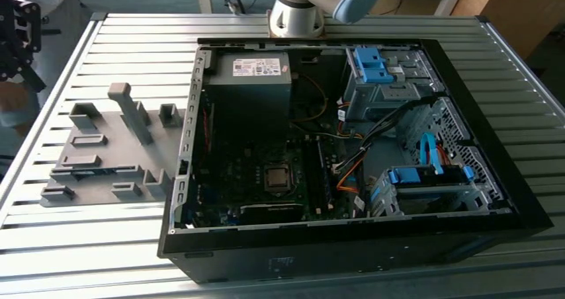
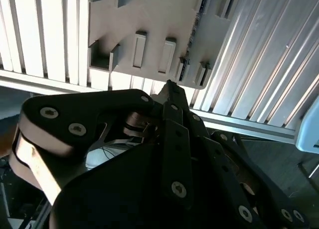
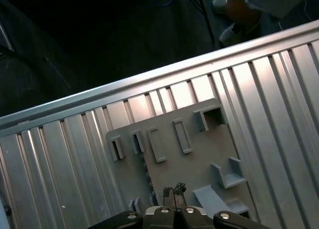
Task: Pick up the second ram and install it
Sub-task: 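Pick up the second ram and move it above second insertion slot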
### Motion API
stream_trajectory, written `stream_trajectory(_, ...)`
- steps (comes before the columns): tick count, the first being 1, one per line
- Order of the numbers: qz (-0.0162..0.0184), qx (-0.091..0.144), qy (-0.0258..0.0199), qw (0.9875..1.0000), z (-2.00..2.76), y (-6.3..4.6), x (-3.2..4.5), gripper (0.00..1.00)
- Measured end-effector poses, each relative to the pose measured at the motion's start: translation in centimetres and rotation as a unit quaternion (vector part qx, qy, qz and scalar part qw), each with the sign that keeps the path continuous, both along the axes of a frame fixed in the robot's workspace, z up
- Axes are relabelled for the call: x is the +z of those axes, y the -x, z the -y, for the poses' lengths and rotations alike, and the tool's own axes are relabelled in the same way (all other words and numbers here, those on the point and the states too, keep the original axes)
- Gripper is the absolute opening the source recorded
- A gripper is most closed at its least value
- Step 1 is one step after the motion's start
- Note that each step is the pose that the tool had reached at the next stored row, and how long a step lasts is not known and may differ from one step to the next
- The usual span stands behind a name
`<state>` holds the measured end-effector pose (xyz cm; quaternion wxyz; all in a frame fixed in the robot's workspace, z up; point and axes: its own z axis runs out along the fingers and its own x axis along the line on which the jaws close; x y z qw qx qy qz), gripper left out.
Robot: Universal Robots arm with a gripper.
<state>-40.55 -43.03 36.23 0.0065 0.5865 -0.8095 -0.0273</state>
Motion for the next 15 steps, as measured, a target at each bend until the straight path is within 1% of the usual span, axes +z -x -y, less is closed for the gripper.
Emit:
stream_trajectory(2,0.0003,0.006,0.0,1.0,0.0,0.0,-0.04,0.11)
stream_trajectory(3,0.0005,0.009,0.0,1.0,0.0,0.0,-0.06,0.18)
stream_trajectory(6,0.0009,0.02,-0.0001,0.9998,0.0,0.0,-0.13,0.18)
stream_trajectory(8,0.0013,0.035,-0.0001,0.9994,0.0,0.0,-0.19,0.19)
stream_trajectory(10,0.0017,0.05,-0.0001,0.9988,0.0,0.0,-0.25,0.19)
stream_trajectory(11,0.0019,0.057,-0.0001,0.9984,0.0,0.0,-0.28,0.25)
stream_trajectory(15,0.0032,0.087,0.0,0.9962,0.0,0.0,-0.45,0.26)
